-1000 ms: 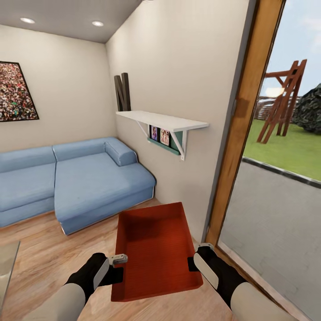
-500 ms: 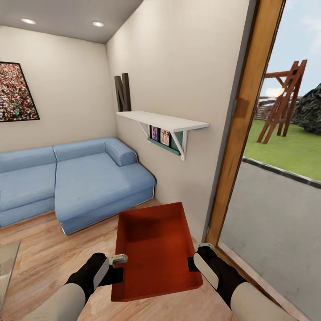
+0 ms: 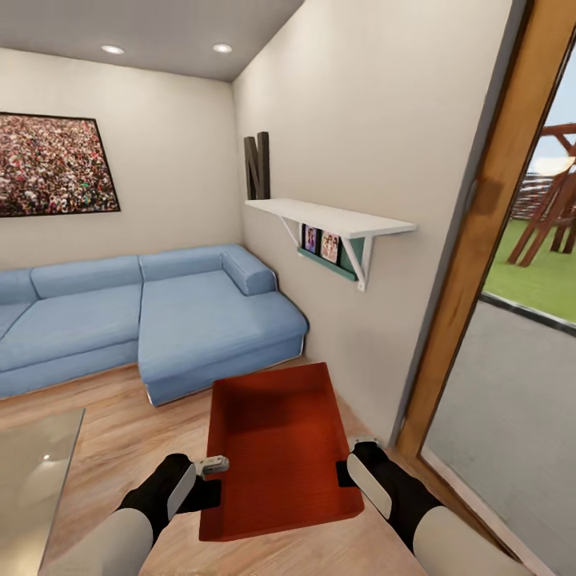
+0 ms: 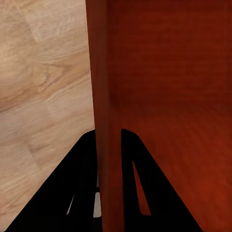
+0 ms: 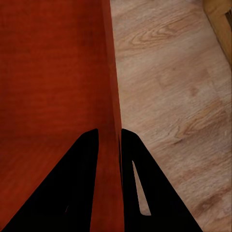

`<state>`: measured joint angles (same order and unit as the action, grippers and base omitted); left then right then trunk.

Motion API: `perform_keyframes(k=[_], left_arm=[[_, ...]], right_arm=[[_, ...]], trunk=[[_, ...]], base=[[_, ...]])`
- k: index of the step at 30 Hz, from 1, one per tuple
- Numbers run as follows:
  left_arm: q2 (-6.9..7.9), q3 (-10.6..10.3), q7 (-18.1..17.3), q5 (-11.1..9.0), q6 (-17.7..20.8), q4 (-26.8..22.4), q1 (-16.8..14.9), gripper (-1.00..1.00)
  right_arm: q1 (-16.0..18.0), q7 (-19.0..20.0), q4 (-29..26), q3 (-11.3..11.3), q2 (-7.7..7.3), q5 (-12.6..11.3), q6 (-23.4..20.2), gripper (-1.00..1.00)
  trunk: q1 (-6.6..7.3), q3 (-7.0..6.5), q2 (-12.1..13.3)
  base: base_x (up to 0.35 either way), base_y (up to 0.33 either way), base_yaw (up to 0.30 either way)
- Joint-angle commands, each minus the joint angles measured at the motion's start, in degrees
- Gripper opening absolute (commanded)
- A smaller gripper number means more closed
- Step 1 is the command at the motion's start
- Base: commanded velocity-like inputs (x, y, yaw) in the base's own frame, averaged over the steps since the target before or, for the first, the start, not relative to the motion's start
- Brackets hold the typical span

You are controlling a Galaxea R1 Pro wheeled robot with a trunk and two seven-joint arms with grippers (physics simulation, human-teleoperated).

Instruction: Move the two storage containers from the living room to the garage. In the garage, place one container on the floor and stack the other container on top of it (either order is fine).

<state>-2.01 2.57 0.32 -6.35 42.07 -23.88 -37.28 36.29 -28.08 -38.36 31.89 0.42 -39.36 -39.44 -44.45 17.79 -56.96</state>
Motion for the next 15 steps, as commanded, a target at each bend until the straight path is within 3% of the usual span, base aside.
perform_keyframes(k=[1, 11, 15], left_arm=[[-0.1, 0.86, 0.21, 1.25, 0.29, -0.11, -0.07, -1.0], [-0.12, 0.86, 0.21, 1.25, 0.29, -0.11, -0.07, -1.0], [-0.12, 0.86, 0.21, 1.25, 0.29, -0.11, -0.07, -1.0]], right_arm=[[0.0, -0.49, -0.03, 0.28, 0.02, -0.37, -0.29, -1.0], [0.0, -0.49, -0.04, 0.28, 0.09, -0.37, -0.29, -1.0], [0.0, -0.49, -0.05, 0.28, 0.17, -0.37, -0.29, -1.0]], trunk=[[0.0, 0.07, -0.05], [0.0, 0.07, -0.05], [0.0, 0.07, -0.05]], base=[[0.0, 0.0, 0.286], [-0.003, 0.0, 0.286], [-0.287, 0.0, 0.286]])
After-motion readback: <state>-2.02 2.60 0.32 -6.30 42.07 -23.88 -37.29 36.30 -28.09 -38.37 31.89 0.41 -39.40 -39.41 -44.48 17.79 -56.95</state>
